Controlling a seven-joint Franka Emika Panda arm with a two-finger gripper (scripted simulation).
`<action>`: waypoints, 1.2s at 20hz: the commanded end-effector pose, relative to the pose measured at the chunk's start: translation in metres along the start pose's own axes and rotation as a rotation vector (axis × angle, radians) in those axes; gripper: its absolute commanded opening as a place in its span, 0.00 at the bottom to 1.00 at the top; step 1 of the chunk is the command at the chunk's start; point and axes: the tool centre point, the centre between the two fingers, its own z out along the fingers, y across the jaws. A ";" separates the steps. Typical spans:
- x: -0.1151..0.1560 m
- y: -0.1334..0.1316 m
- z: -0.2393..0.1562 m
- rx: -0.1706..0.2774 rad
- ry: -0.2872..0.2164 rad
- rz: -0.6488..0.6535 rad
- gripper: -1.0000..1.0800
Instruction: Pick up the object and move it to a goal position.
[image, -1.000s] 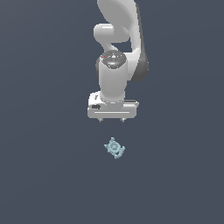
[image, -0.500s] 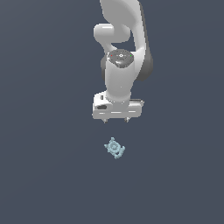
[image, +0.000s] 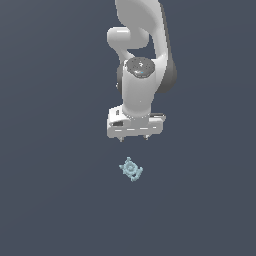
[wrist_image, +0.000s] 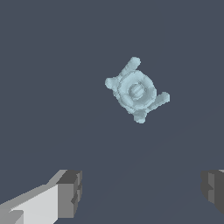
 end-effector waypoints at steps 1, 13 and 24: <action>0.002 0.000 0.002 0.000 -0.001 -0.018 0.96; 0.028 0.004 0.019 0.002 -0.010 -0.229 0.96; 0.061 0.011 0.046 0.015 -0.016 -0.512 0.96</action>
